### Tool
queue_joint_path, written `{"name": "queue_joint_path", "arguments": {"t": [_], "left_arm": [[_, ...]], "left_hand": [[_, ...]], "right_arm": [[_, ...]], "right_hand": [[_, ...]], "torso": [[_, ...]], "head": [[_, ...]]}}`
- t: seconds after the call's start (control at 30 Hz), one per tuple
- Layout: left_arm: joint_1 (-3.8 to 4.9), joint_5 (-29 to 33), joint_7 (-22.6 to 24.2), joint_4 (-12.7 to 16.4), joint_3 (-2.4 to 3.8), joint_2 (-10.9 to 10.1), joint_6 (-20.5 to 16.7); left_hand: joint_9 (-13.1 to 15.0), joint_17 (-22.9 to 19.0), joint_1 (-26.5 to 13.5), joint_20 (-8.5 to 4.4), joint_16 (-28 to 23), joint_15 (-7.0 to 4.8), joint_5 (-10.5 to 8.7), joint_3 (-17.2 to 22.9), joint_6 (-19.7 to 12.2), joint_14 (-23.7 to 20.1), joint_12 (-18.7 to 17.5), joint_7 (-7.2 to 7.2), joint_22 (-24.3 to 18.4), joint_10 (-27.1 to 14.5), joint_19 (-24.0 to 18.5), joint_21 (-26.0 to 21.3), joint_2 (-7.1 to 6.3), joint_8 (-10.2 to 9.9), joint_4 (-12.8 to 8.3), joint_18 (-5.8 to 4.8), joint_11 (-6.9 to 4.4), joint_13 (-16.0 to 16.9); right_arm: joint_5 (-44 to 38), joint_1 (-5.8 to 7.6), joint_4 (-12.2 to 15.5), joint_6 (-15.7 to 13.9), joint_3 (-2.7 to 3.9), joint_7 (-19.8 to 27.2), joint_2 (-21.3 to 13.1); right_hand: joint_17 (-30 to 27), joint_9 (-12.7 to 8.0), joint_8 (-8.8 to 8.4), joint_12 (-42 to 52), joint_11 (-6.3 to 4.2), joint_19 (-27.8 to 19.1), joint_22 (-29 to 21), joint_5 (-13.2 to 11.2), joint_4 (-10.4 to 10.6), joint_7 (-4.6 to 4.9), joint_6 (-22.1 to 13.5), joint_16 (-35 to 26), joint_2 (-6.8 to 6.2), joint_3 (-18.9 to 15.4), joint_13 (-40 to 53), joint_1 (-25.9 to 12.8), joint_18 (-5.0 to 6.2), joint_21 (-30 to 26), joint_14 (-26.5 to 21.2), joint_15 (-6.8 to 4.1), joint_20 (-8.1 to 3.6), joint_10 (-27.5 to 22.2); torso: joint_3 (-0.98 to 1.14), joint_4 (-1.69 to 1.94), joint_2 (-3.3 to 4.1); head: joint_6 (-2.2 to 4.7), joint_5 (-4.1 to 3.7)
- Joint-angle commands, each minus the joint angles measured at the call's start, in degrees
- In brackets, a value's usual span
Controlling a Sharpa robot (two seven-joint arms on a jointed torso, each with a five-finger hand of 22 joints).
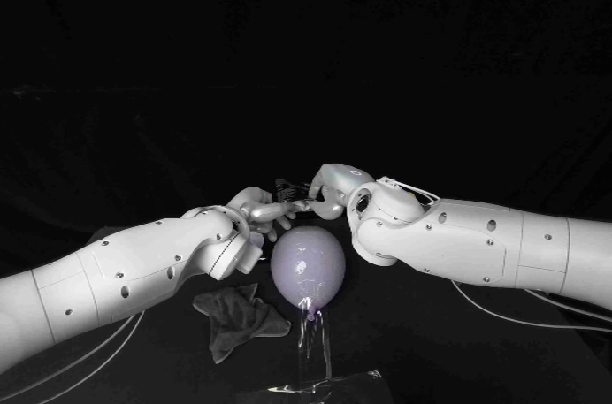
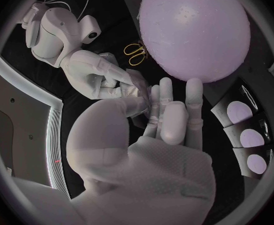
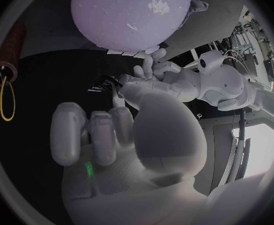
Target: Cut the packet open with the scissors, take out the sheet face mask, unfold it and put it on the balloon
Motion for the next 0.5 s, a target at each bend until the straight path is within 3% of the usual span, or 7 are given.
{"name": "queue_joint_path", "arguments": {"t": [0.03, 0.17, 0.43, 0.5], "left_arm": [[0.11, 0.74, 0.59, -0.01, 0.07, 0.12, -0.70], [0.11, 0.96, 0.87, -0.01, 0.07, 0.12, -0.66], [0.11, 1.35, 1.69, 0.03, 0.07, 0.17, -0.69], [0.11, 1.39, 1.93, 0.02, 0.07, 0.15, -0.77]], "left_hand": [[-0.28, -0.70, -0.63, 0.13, -0.57, 0.29, -0.25, -2.02, -0.66, -0.63, -0.60, 0.50, -0.97, -0.45, -0.67, -0.78, -1.00, -0.86, 1.43, 0.86, 0.44, -0.20], [-0.79, -1.36, -1.35, 0.44, -1.08, 0.62, -0.23, -6.34, -0.78, -0.95, -1.08, 0.93, -2.47, -0.52, -1.21, -2.08, -1.73, -2.65, 4.88, 1.06, 0.80, -0.28], [-1.08, -2.87, 0.19, 0.62, -1.99, 0.79, -0.09, -8.06, -0.78, -1.71, -1.65, 1.13, -3.54, -1.04, -1.73, -3.07, -1.48, -3.89, 5.90, 1.18, 1.01, -0.41], [-1.05, -3.09, 2.48, 0.66, -2.17, 0.70, 0.06, -7.82, -0.39, -1.84, -1.86, 1.01, -3.73, -0.99, -1.73, -3.35, -0.20, -4.17, 5.25, 1.22, 0.90, -0.48]], "right_arm": [[-0.93, 0.01, 0.39, -1.19, 0.07, 0.98, 0.07], [-0.69, 0.01, 0.14, -0.49, 0.07, 0.90, 0.16], [-0.12, 0.01, -0.55, 1.31, 0.07, 0.60, 0.42], [-0.07, 0.01, -0.57, 1.40, 0.07, 0.56, 0.39]], "right_hand": [[14.35, 3.45, 5.90, 0.20, -0.14, 2.15, 11.93, 0.29, 0.04, -0.09, 0.47, 0.40, 0.57, 0.20, 8.61, -0.03, -0.64, 0.18, 5.94, -0.43, -0.13, 2.79], [14.35, 3.45, 5.90, 0.20, -0.14, 2.15, 11.93, 0.29, 0.04, -0.09, 0.47, 0.40, 0.57, 0.20, 8.61, -0.03, -0.64, 0.18, 5.94, -0.43, -0.13, 2.79], [14.22, 3.45, 5.94, 0.14, -0.14, 2.14, 11.92, 0.29, 0.00, -0.09, 0.47, 0.37, 0.55, 0.29, 8.58, -0.12, -0.63, 0.13, 5.91, -0.44, -0.13, 2.78], [14.22, 3.45, 5.94, 0.14, -0.14, 2.14, 11.92, 0.29, 0.00, -0.09, 0.47, 0.37, 0.55, 0.29, 8.58, -0.12, -0.63, 0.13, 5.91, -0.44, -0.13, 2.78]], "torso": [[0.01, -0.03, 0.02], [-0.01, -0.04, -0.02], [-0.03, -0.04, -0.01], [-0.02, -0.03, -0.01]], "head": [[-0.01, -0.04], [-0.05, -0.06], [0.01, -0.07], [0.03, -0.04]]}}
